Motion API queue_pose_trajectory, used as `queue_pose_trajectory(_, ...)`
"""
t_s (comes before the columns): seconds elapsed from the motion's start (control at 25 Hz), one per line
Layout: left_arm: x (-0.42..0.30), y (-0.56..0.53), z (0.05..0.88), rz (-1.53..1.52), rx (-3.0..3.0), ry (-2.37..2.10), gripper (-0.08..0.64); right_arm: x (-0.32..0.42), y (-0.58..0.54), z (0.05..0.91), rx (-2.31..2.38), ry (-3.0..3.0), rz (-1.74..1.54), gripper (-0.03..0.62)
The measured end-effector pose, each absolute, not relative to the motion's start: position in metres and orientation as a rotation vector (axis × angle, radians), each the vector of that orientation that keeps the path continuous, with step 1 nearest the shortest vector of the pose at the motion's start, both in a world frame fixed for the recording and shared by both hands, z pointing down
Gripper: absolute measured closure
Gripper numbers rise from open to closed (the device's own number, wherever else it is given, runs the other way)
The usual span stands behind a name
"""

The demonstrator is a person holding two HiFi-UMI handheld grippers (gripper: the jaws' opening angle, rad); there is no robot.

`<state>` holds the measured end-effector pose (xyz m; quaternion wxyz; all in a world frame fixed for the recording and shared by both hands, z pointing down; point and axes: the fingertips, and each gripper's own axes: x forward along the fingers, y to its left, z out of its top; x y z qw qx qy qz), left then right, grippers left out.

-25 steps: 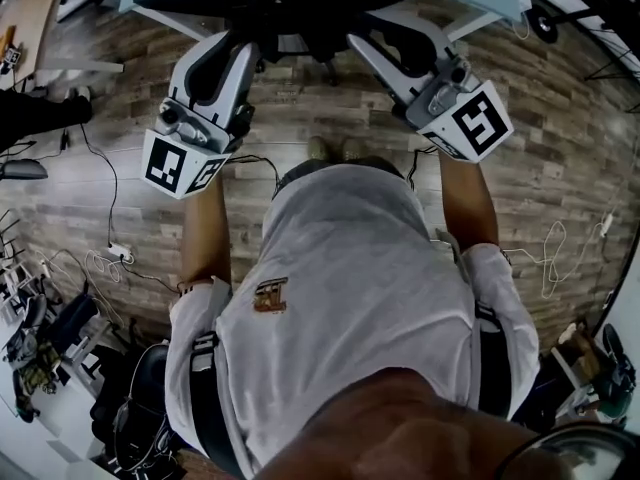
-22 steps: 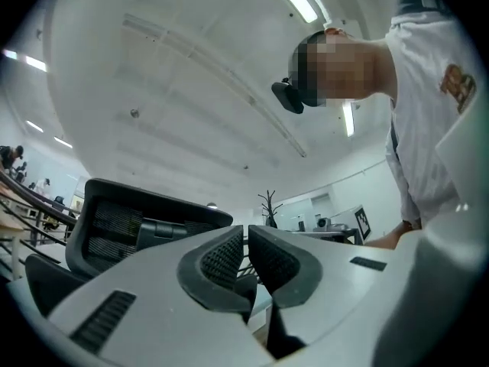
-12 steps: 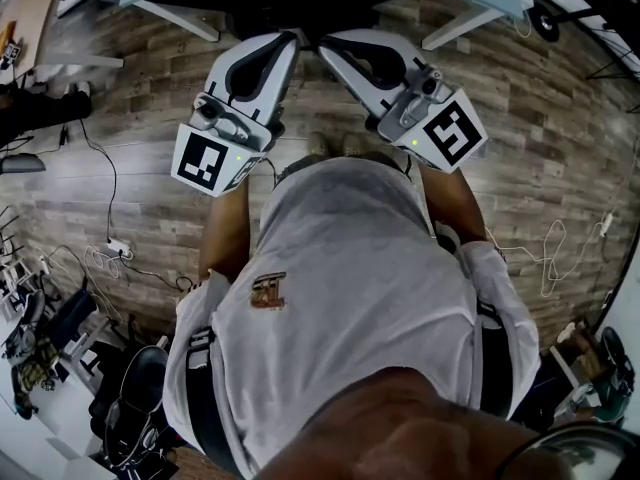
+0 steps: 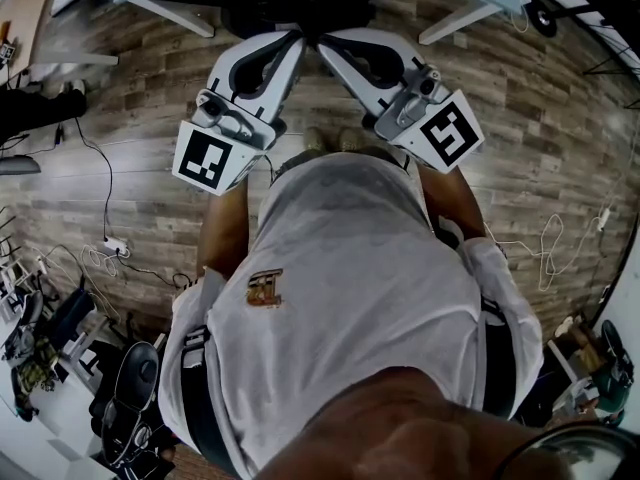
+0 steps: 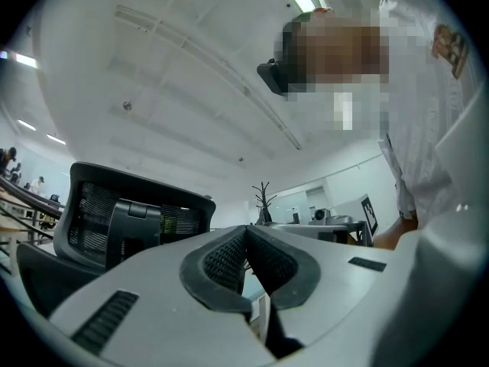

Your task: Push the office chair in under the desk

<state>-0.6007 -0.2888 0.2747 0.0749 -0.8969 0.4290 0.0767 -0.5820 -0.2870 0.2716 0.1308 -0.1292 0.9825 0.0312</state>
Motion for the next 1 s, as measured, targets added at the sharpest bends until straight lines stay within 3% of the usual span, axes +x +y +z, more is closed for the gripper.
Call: queue_pose_trajectory(1.0,-0.5933,-0.2819,0.2783,0.207,-2.696,1.29,0.541,-0.5755,-0.2821,0.2768,-0.337,2.873,0.091,0.56)
